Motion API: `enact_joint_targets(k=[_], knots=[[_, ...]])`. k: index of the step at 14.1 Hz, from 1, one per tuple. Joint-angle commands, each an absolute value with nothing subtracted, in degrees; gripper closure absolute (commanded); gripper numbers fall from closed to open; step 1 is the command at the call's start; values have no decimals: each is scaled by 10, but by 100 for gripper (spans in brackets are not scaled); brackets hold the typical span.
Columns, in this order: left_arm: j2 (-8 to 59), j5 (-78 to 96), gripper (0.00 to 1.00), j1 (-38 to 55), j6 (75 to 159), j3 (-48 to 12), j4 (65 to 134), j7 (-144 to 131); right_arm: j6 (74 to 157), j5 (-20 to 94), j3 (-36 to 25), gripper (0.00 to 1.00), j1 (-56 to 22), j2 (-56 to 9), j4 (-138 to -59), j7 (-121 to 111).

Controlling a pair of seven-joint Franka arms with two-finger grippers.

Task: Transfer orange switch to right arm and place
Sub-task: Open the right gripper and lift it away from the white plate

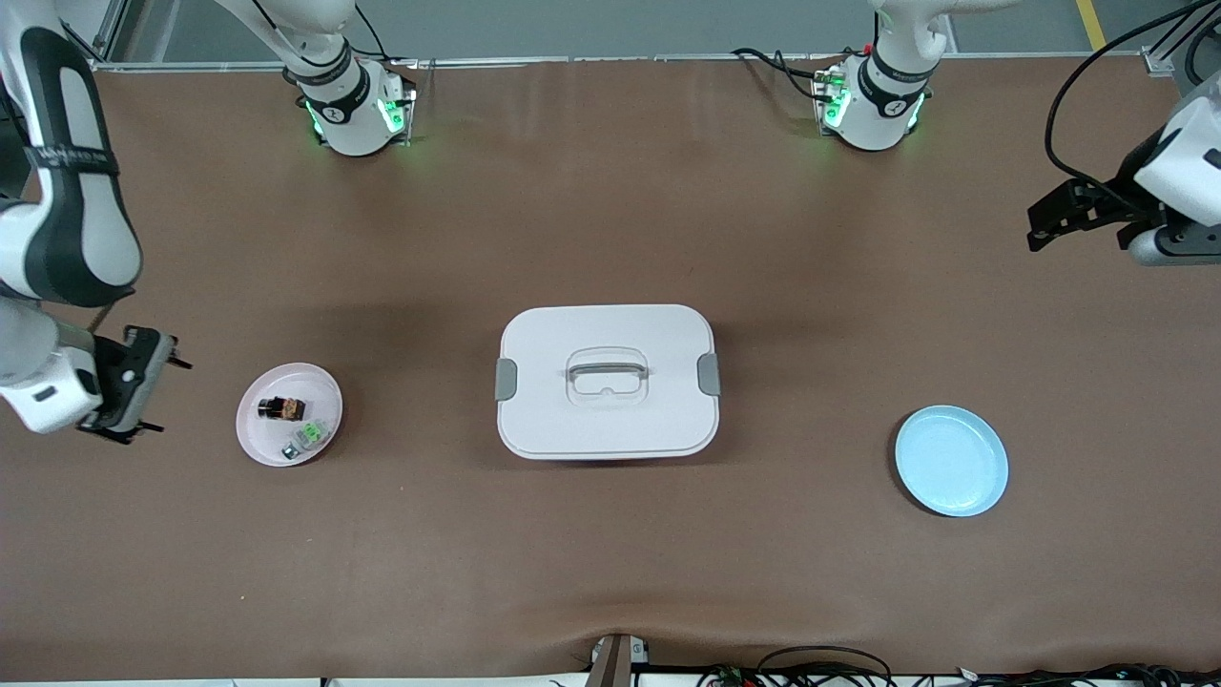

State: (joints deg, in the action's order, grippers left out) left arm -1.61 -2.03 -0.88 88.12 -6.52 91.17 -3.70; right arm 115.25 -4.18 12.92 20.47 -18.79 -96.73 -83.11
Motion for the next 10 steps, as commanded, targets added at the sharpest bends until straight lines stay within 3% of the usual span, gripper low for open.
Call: enact_joint_targets(k=[1, 6, 10], knots=[[-24, -11, 0, -8, 889, -73, 921, -26, 1090, -87, 127, 0, 181, -186, -911, -796], [-26, -11, 0, -13, 888, -72, 920, 10, 1052, -105, 128, 0, 150, -186, -847, -656], [-27, -4, 0, -31, 882, -68, 919, 13, 960, -98, 131, 0, 149, -187, -785, -281]])
